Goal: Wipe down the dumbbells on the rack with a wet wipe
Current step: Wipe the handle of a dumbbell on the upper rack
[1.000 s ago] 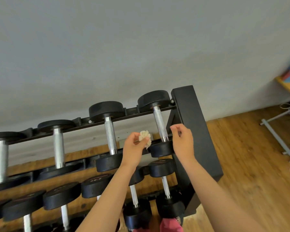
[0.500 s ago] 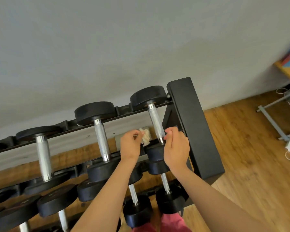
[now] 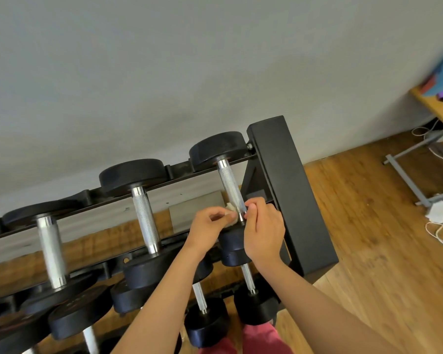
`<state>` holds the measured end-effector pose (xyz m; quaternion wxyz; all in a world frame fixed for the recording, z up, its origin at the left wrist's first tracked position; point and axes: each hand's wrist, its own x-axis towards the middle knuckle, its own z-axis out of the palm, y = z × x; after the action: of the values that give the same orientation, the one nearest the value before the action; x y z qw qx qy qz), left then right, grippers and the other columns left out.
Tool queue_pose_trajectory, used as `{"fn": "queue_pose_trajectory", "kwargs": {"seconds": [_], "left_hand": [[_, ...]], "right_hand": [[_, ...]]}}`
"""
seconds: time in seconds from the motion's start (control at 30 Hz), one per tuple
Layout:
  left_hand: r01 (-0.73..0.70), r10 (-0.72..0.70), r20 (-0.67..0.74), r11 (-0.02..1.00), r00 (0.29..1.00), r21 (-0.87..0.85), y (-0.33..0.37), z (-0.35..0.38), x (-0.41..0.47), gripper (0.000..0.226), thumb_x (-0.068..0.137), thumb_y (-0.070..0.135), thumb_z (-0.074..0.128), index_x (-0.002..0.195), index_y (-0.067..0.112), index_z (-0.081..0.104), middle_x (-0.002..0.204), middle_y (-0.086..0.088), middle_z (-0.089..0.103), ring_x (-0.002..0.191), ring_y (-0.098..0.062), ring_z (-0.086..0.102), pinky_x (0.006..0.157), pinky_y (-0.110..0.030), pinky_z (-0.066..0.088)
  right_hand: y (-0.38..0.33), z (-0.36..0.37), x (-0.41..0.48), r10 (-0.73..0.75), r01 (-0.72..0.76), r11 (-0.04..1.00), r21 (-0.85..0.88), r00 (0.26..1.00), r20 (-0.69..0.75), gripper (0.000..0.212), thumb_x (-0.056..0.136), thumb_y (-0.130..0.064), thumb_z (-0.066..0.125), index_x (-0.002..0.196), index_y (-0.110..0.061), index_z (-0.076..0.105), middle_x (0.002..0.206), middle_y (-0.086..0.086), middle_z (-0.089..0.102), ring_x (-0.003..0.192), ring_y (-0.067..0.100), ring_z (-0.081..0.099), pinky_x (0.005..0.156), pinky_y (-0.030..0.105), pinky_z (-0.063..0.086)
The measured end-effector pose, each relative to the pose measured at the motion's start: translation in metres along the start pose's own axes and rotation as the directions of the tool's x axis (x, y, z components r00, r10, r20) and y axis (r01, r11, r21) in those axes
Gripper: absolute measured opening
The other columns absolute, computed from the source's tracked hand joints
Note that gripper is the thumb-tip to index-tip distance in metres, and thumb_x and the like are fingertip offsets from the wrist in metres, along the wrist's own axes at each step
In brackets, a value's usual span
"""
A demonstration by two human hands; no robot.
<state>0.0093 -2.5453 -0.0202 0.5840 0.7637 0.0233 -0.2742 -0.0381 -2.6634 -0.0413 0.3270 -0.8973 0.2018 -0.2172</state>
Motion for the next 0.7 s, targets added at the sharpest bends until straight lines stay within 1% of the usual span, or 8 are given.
{"fn": "queue_pose_trajectory", "kwargs": {"seconds": [0.1, 0.17, 0.23, 0.3, 0.4, 0.5, 0.63, 0.7], "left_hand": [[0.097, -0.096, 0.040, 0.995, 0.995, -0.022, 0.004, -0.001, -0.002, 0.020, 0.098, 0.030, 0.055, 0.090, 0.021, 0.072, 0.090, 0.010, 0.068, 0.090, -0.005, 0.061, 0.067, -0.010, 0.043], [0.153, -0.152, 0.037, 0.988, 0.988, -0.010, 0.004, -0.001, 0.001, 0.027, 0.100, 0.033, 0.050, 0.087, 0.022, 0.070, 0.092, 0.010, 0.066, 0.092, -0.006, 0.058, 0.068, -0.014, 0.040], [0.124, -0.124, 0.047, 0.992, 0.991, 0.001, 0.004, 0.002, 0.003, 0.017, 0.097, 0.024, 0.057, 0.088, 0.019, 0.071, 0.093, 0.005, 0.068, 0.094, -0.010, 0.061, 0.068, -0.012, 0.044], [0.113, -0.113, 0.012, 0.994, 0.994, 0.011, 0.002, 0.003, 0.006, 0.003, 0.090, 0.013, 0.067, 0.093, 0.014, 0.067, 0.093, 0.002, 0.070, 0.093, -0.010, 0.064, 0.065, -0.008, 0.047], [0.169, -0.169, -0.039, 0.986, 0.985, -0.013, 0.002, 0.006, 0.011, 0.022, 0.085, 0.013, 0.073, 0.100, 0.014, 0.057, 0.099, -0.001, 0.070, 0.090, -0.009, 0.065, 0.066, -0.016, 0.047], [0.194, -0.194, -0.025, 0.981, 0.981, 0.006, 0.006, 0.012, 0.015, 0.028, 0.084, 0.015, 0.075, 0.106, 0.017, 0.059, 0.094, 0.007, 0.069, 0.084, -0.001, 0.062, 0.062, -0.013, 0.044], [0.187, -0.187, -0.007, 0.982, 0.982, 0.041, 0.005, 0.015, 0.016, 0.011, 0.085, 0.019, 0.073, 0.093, 0.019, 0.066, 0.083, 0.010, 0.068, 0.076, 0.001, 0.063, 0.057, -0.009, 0.046], [0.161, -0.158, -0.037, 0.984, 0.987, 0.078, 0.003, 0.013, 0.015, 0.006, 0.085, 0.020, 0.074, 0.088, 0.020, 0.068, 0.084, 0.005, 0.071, 0.080, -0.004, 0.066, 0.065, -0.015, 0.050]], "right_hand": [[0.001, 0.001, 0.000, 0.001, -0.001, 1.000, 0.011, 1.000, 0.001, 0.041, 0.101, -0.034, 0.027, 0.089, -0.018, 0.063, 0.071, -0.007, 0.059, 0.063, 0.007, 0.049, 0.060, 0.018, 0.031], [0.002, 0.001, -0.001, 0.020, -0.020, 1.000, 0.019, 1.000, 0.011, 0.043, 0.100, -0.037, 0.025, 0.090, -0.019, 0.062, 0.072, -0.007, 0.060, 0.065, 0.008, 0.050, 0.061, 0.015, 0.029], [0.003, 0.002, 0.000, 0.042, -0.042, 0.998, 0.039, 0.999, 0.018, 0.045, 0.099, -0.039, 0.023, 0.090, -0.018, 0.062, 0.073, -0.006, 0.060, 0.066, 0.008, 0.051, 0.061, 0.011, 0.028], [0.004, 0.001, 0.000, 0.059, -0.060, 0.996, 0.063, 0.998, 0.017, 0.045, 0.098, -0.039, 0.024, 0.090, -0.018, 0.062, 0.073, -0.006, 0.060, 0.066, 0.009, 0.051, 0.060, 0.011, 0.028], [0.004, 0.000, 0.000, 0.075, -0.076, 0.995, 0.068, 0.997, 0.019, 0.044, 0.098, -0.039, 0.024, 0.089, -0.018, 0.062, 0.073, -0.006, 0.060, 0.067, 0.009, 0.051, 0.059, 0.011, 0.028], [0.003, 0.001, 0.000, 0.080, -0.081, 0.995, 0.053, 0.997, 0.016, 0.046, 0.098, -0.040, 0.023, 0.090, -0.018, 0.063, 0.074, -0.006, 0.060, 0.067, 0.008, 0.050, 0.059, 0.010, 0.027], [0.003, 0.001, 0.000, 0.077, -0.077, 0.996, 0.046, 0.997, 0.017, 0.046, 0.099, -0.040, 0.023, 0.091, -0.018, 0.063, 0.074, -0.006, 0.060, 0.066, 0.008, 0.050, 0.059, 0.010, 0.027], [0.003, 0.001, 0.000, 0.074, -0.074, 0.996, 0.045, 0.997, 0.015, 0.046, 0.099, -0.039, 0.023, 0.091, -0.018, 0.063, 0.073, -0.007, 0.059, 0.066, 0.008, 0.050, 0.059, 0.010, 0.027]]}}
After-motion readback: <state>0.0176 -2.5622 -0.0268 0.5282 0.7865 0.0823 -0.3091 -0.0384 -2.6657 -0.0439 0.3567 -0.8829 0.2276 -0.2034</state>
